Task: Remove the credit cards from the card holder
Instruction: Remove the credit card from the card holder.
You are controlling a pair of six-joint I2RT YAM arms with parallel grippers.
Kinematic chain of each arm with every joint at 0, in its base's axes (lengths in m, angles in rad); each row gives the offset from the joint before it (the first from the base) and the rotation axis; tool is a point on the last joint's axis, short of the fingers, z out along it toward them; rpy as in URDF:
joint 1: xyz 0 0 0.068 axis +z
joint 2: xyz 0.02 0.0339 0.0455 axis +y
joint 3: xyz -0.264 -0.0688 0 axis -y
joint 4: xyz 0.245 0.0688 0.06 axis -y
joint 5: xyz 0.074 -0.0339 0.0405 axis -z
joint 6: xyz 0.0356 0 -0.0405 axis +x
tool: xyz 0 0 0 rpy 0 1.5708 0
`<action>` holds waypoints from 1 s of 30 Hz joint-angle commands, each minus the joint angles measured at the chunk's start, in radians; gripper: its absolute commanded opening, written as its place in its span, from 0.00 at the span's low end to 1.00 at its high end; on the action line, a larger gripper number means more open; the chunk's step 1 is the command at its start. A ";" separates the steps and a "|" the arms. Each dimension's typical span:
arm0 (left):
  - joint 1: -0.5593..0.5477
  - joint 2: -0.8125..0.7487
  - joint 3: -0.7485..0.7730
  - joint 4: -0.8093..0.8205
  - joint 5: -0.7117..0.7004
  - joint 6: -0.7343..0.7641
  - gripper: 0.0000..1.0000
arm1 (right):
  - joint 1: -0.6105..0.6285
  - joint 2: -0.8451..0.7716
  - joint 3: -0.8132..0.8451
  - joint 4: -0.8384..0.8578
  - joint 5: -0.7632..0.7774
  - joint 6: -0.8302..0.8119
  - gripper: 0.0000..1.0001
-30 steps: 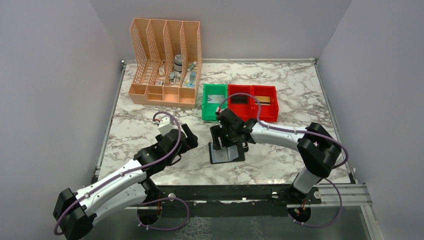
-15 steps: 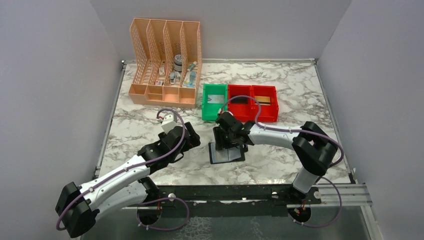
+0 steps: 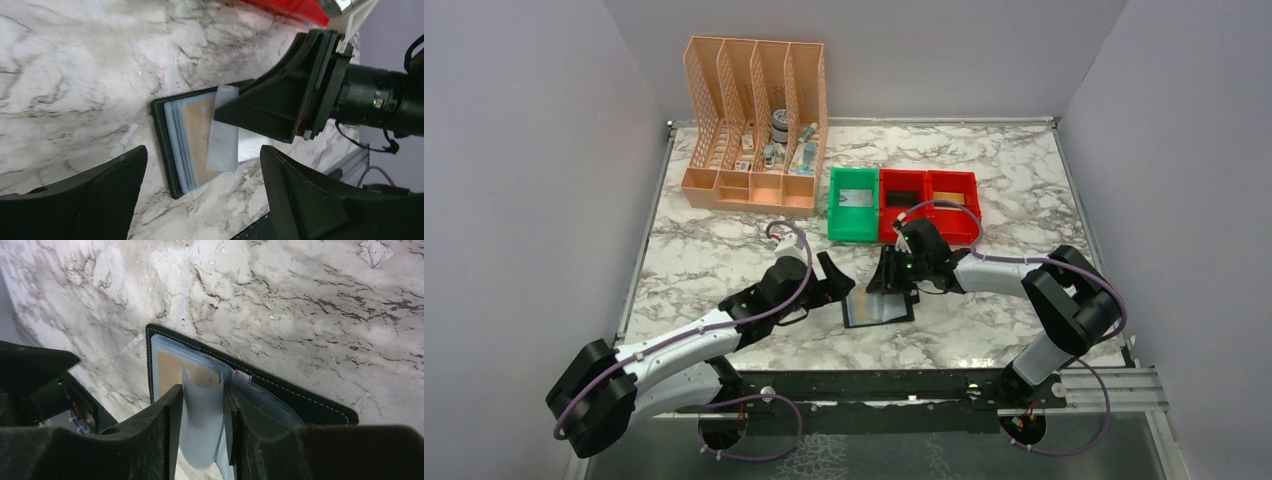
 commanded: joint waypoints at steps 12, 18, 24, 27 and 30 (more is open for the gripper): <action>-0.015 0.334 0.104 0.349 0.394 0.173 0.75 | -0.090 0.001 -0.193 0.260 -0.143 0.125 0.34; -0.018 0.438 0.080 0.402 0.433 0.118 0.73 | -0.118 -0.008 -0.218 0.305 -0.192 0.111 0.36; -0.026 0.486 0.067 0.467 0.446 0.094 0.73 | -0.131 -0.007 -0.194 0.263 -0.220 0.077 0.38; -0.029 0.496 0.073 0.474 0.453 0.093 0.73 | -0.136 -0.037 -0.189 0.241 -0.214 0.069 0.40; -0.029 0.509 0.064 0.509 0.475 0.050 0.73 | -0.145 -0.069 -0.172 0.204 -0.218 0.058 0.42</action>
